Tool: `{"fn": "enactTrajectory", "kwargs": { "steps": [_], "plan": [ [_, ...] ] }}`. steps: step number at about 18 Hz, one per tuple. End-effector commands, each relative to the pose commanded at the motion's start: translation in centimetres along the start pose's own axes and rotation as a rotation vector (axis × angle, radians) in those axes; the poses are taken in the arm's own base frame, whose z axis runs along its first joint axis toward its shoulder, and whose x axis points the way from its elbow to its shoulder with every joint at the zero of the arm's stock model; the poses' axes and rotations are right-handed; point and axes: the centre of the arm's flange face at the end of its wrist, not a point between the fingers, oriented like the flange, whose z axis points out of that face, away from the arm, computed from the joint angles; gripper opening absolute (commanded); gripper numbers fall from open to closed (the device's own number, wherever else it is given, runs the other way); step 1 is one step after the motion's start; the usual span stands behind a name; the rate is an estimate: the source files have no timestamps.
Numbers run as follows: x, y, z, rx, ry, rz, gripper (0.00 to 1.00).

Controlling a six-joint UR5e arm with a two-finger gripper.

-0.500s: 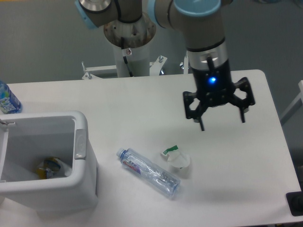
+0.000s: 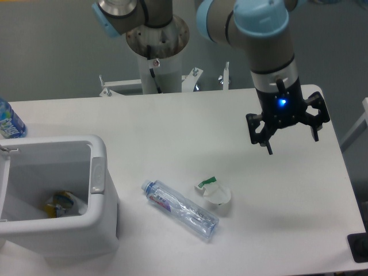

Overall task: Place the trash in the trash can
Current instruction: 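Move the gripper down toward the small white cup with green tab, then close the gripper on the small white cup and lift it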

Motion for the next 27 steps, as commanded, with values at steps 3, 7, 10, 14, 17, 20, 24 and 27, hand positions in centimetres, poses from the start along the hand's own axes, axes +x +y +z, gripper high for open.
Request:
{"fn": "enactTrajectory", "kwargs": {
  "steps": [3, 7, 10, 14, 17, 20, 24, 27],
  "plan": [
    [0.9, 0.6, 3.0, -0.042, 0.011, -0.106, 1.00],
    [1.5, 0.3, 6.3, -0.085, 0.022, -0.330, 1.00],
    [3.7, 0.0, 9.0, -0.114, 0.045, -0.398, 1.00],
    [6.9, -0.3, 12.1, -0.152, 0.088, -0.394, 1.00],
    [10.0, -0.1, 14.5, -0.197, 0.139, -0.379, 1.00],
    [11.7, 0.7, 15.4, -0.224, 0.150, -0.388, 1.00],
    [13.7, 0.8, 16.9, -0.256, 0.148, -0.414, 1.00],
    [14.1, 0.7, 17.1, -0.254, 0.154, -0.423, 1.00]
  ]
}}
